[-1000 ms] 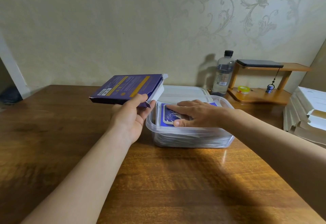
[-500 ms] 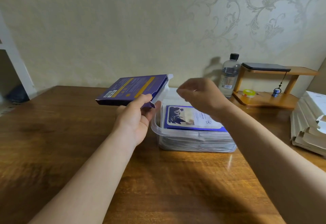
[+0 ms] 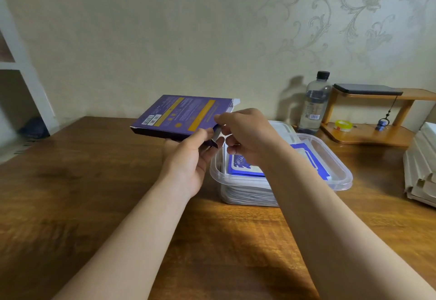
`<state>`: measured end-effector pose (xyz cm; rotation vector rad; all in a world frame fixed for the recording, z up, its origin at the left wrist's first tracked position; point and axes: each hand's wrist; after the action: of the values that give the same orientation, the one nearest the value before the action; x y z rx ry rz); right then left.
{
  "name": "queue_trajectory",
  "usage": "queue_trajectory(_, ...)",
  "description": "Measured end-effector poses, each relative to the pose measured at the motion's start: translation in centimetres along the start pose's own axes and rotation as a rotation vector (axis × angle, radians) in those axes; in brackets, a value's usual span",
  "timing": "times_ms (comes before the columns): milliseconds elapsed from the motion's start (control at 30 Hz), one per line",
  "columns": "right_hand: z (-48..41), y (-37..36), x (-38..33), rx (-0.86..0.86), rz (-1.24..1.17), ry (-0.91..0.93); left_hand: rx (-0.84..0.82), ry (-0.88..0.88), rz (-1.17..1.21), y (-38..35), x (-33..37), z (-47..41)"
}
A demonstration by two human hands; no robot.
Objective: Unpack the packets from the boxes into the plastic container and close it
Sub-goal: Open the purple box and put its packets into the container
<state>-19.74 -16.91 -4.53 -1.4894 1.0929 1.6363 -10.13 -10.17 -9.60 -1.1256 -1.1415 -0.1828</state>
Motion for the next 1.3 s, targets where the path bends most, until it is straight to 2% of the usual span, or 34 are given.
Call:
queue_trajectory(300, -1.1, -0.1, 0.6, -0.011, -0.23, -0.139, -0.008, -0.035, -0.006, 0.1, -0.3, 0.1)
queue_trajectory(633, -1.9, 1.1, 0.6, -0.003, -0.2, -0.144, 0.111, -0.017, 0.091, 0.1, 0.5, 0.0)
queue_trajectory(700, -2.0, 1.9, 0.5, 0.031, -0.098, -0.104, 0.118, -0.014, 0.1, 0.4, 0.5, -0.3)
queue_trajectory(800, -2.2, 2.7, 0.4, 0.131, 0.196, -0.015, 0.13, -0.019, 0.079, 0.5, 0.4, -0.4)
queue_trajectory(900, -2.6, 3.7, 0.2, 0.33, 0.466, 0.181, 0.138, -0.019, 0.061, 0.5, 0.3, -0.4)
queue_trajectory(967, -2.3, 4.1, -0.2, 0.372, 0.591, 0.357, 0.143, -0.022, 0.071, 0.5, 0.3, -0.5)
queue_trajectory(1100, -0.8, 2.9, -0.3, 0.096, 0.872, 0.638, 0.157, -0.025, 0.068, 0.4, 0.3, -0.4)
queue_trajectory(1167, -0.2, 2.3, -0.1, -0.008, 0.969, 0.66, 0.172, -0.004, 0.068, 0.4, 0.3, -0.5)
queue_trajectory(1300, 0.2, 2.7, -0.2, -0.108, 1.077, 0.69, 0.156, -0.011, 0.079, 0.5, 0.3, -0.7)
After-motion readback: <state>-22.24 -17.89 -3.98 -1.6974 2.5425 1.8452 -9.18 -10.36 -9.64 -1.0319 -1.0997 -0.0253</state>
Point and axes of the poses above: each hand's wrist, its own z-axis away from the middle knuckle, its own y-axis out of the back of the hand, x = y × z, and after that the axes turned 1 degree about -y, right-handed
